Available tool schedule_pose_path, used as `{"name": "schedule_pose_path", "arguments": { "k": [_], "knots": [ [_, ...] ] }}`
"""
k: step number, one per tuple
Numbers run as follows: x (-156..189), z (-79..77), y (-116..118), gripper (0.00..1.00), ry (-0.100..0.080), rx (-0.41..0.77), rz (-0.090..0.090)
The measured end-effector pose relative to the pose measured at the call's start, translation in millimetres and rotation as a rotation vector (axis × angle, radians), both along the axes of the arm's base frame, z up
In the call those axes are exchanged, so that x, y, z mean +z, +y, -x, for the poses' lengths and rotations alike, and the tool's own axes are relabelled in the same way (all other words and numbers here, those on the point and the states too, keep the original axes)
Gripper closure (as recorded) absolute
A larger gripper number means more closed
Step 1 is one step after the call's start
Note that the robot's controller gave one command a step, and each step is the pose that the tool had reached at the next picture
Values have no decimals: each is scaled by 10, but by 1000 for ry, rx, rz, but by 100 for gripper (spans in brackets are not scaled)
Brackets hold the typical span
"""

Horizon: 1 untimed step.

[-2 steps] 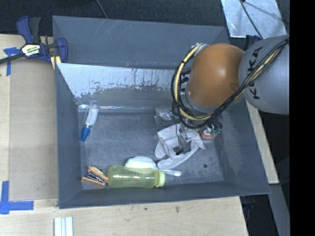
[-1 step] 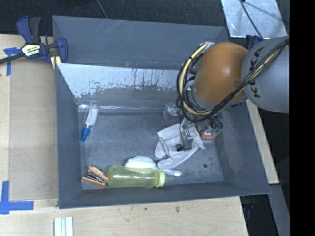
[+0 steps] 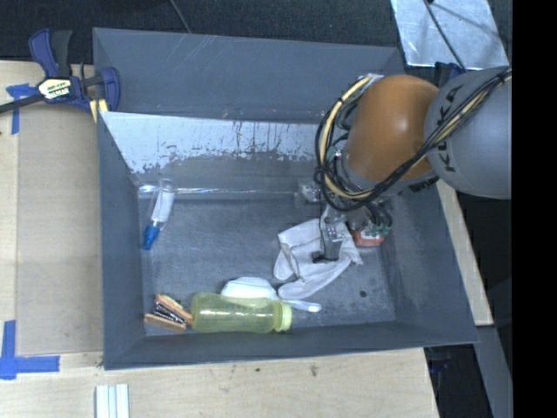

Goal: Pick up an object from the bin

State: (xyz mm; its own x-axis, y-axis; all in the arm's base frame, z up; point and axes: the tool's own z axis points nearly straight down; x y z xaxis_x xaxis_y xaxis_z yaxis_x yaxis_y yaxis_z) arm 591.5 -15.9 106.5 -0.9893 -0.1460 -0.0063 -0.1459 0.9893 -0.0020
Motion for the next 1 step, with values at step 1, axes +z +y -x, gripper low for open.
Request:
{"name": "schedule_pose_path", "arguments": {
  "k": [1],
  "knots": [
    [-256,46,-225,100,4,-26,-3]
  ]
}}
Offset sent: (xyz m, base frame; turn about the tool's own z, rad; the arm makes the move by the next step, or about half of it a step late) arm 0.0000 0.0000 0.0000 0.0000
